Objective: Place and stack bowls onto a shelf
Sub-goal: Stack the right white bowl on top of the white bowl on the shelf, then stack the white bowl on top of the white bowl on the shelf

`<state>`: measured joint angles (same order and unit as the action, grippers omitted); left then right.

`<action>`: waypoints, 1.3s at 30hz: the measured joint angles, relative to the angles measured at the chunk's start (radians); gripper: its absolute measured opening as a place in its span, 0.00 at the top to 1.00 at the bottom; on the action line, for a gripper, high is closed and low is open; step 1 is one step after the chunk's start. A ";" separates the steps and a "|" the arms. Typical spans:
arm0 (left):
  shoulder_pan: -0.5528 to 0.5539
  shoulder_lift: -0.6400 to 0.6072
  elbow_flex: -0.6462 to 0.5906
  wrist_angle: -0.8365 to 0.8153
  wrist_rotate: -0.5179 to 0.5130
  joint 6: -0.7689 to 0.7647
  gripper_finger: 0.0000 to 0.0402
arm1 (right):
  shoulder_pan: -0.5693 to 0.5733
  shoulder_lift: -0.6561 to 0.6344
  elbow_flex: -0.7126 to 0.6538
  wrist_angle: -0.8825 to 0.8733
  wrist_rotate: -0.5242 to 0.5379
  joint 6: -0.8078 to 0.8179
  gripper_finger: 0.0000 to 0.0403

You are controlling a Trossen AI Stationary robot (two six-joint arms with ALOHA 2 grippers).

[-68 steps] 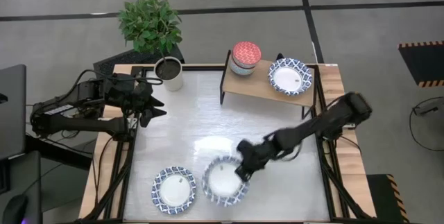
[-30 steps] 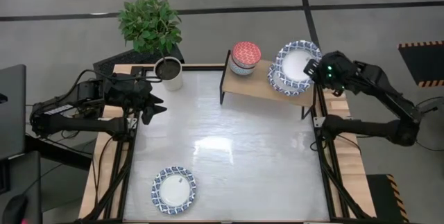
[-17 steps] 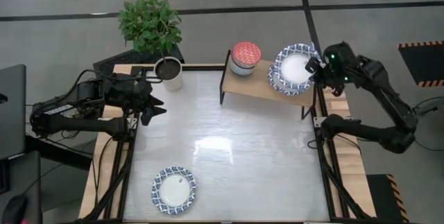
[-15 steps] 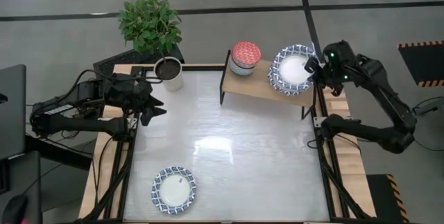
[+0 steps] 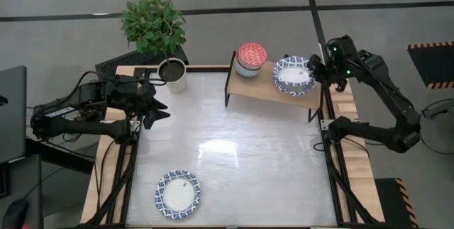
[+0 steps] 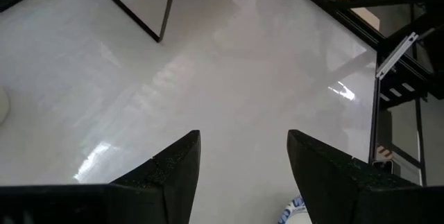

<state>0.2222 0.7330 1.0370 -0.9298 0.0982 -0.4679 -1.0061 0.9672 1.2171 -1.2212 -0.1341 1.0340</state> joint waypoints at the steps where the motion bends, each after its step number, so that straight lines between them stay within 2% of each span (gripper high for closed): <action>1: 0.000 0.000 0.000 0.000 0.000 0.000 0.50 | 0.000 0.003 0.000 0.002 0.000 -0.013 0.62; 6: 0.000 0.000 0.000 0.000 0.005 0.000 0.50 | 0.000 -0.019 0.000 0.081 -0.004 -0.043 0.52; 10: 0.000 0.000 0.000 0.000 0.049 0.000 0.50 | 0.000 -0.061 0.000 0.135 -0.020 -0.017 0.48; 16: 0.000 0.000 0.000 -0.004 0.158 0.017 0.50 | 0.006 -0.102 0.000 0.045 -0.022 -0.055 0.48; 21: -0.002 0.000 0.000 -0.047 0.265 0.059 0.50 | 0.056 -0.108 0.000 -0.053 -0.022 -0.100 0.48; 25: -0.065 0.008 0.000 -0.149 0.325 0.090 0.50 | 0.168 -0.144 0.000 -0.054 -0.022 -0.097 0.48; 28: -0.160 0.030 0.000 -0.251 0.306 0.065 0.50 | 0.292 -0.165 0.000 -0.054 -0.003 -0.046 0.48; 31: -0.285 0.059 -0.032 -0.273 0.260 -0.004 0.50 | 0.442 -0.171 0.000 -0.049 0.062 0.038 0.48; 35: -0.455 0.104 -0.137 -0.152 0.212 -0.107 0.50 | 0.636 -0.152 0.000 -0.028 0.167 0.118 0.48; 39: -0.573 0.148 -0.269 0.048 0.187 -0.183 0.50 | 0.788 -0.113 0.000 -0.009 0.255 0.157 0.49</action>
<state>-0.3508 0.8812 0.7684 -0.8816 0.2854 -0.6510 -0.2183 0.8539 1.2175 -1.2303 0.1207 1.1908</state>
